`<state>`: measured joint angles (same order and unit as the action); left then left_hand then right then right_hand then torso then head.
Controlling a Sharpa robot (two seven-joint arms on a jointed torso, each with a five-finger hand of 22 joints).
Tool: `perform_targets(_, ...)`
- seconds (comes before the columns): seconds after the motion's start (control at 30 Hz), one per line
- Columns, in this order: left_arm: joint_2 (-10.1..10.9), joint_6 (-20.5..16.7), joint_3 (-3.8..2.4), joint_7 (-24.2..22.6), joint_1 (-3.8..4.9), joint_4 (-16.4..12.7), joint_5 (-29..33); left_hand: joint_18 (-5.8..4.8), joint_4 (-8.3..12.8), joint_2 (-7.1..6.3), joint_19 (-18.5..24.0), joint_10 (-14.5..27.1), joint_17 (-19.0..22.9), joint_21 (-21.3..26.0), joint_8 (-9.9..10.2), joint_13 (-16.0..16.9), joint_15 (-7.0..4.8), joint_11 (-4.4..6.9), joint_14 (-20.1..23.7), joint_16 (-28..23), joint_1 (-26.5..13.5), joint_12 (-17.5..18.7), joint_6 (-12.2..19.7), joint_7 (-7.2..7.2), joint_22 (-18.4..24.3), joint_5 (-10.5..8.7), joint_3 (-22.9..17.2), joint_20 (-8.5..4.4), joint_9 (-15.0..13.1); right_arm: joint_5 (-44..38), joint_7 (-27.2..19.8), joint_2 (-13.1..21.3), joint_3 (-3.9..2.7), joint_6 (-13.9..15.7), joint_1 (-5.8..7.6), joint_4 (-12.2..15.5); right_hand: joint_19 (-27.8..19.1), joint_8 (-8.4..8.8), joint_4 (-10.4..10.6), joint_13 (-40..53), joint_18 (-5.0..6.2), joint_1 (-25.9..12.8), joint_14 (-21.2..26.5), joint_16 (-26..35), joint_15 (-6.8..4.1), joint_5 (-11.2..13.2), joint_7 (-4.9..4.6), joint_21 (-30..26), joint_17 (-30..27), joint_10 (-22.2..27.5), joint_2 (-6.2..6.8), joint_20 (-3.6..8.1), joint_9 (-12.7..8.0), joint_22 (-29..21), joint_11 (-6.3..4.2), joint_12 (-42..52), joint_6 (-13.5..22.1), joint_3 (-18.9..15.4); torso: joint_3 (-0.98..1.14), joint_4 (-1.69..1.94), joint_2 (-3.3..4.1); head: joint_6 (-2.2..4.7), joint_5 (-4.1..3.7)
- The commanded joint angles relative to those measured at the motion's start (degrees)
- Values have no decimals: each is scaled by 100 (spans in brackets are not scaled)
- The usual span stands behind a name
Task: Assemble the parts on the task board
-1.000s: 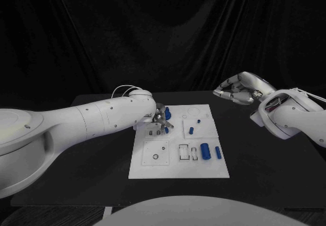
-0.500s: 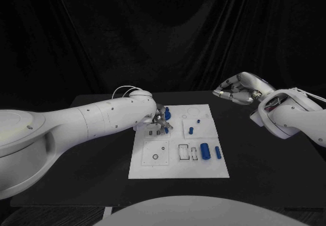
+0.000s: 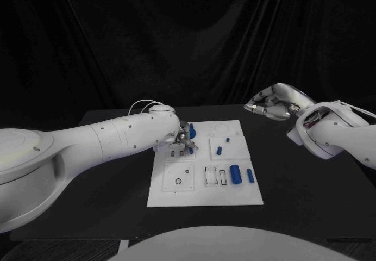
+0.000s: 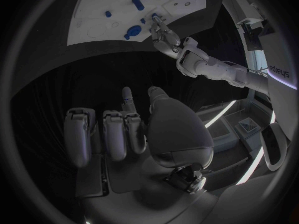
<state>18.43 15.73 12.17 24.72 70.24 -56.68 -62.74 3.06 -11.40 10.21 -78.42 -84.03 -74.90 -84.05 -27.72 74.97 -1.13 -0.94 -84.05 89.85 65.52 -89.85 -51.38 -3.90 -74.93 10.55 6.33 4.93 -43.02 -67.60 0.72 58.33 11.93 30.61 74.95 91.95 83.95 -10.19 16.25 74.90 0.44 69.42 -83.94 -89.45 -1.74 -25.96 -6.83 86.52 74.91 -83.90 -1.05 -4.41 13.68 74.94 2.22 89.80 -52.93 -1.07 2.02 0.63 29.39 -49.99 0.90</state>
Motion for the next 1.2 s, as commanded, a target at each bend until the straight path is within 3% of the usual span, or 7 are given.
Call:
perform_targets(0.03, -24, 83, -6, -113, -11, 12, 3, -4, -5, 18, 24, -597, -1510, 19, 38, 1503, -45, 37, -595, 15, 36, -15, -15, -2, -680, 39, -46, -5, -7, 8, 107, -5, -4, -49, -14, -14, 403, -22, -26, 1510, 66, 67, -567, 39, 21, -38, -3, -30, 1333, -610, 10, -27, 8, 1360, 21, 20, -25, 24, 1, -5, 2, -1, -12)
perform_targets(0.3, -39, 117, -6, -145, -20, 38, 3, 0, 87, 25, 39, -597, -1510, 43, 157, 1503, -43, 36, -595, 15, 86, -15, -13, 0, -676, 161, -191, -5, -39, 33, 120, -13, -4, -93, -14, -26, 395, -23, -64, 1510, 70, 215, -564, 46, 16, -152, 0, -47, 1319, -610, -27, -23, 11, 1354, 17, 20, -30, 87, 5, -3, -3, -1, -14)
perform_targets(0.57, -51, 135, -6, -195, -29, 59, 3, 6, 320, -45, 52, -597, -1510, 79, 366, 1503, -53, 48, -595, 15, 205, -15, -35, 12, -681, 504, -529, -14, -109, 38, 142, -20, -4, -136, -13, -37, 383, -18, -90, 1510, 77, 343, -558, 61, 15, -323, -2, -69, 1290, -610, -39, -20, 9, 1346, 17, 20, -32, 146, 3, -4, -2, -1, 1)
perform_targets(1.2, -27, 160, -6, -245, -40, 65, 3, 18, 509, -142, 101, -597, -1510, 133, 562, 1503, -47, 42, -595, 15, 239, -15, -48, 4, -669, 636, -922, -11, -176, 39, 199, -34, -4, -236, -13, -46, 358, -15, -113, 1510, 90, 456, -546, 87, 11, -467, 1, -117, 1238, -610, -44, -18, 7, 1328, 13, 20, -41, 208, 3, -5, -7, -1, 44)
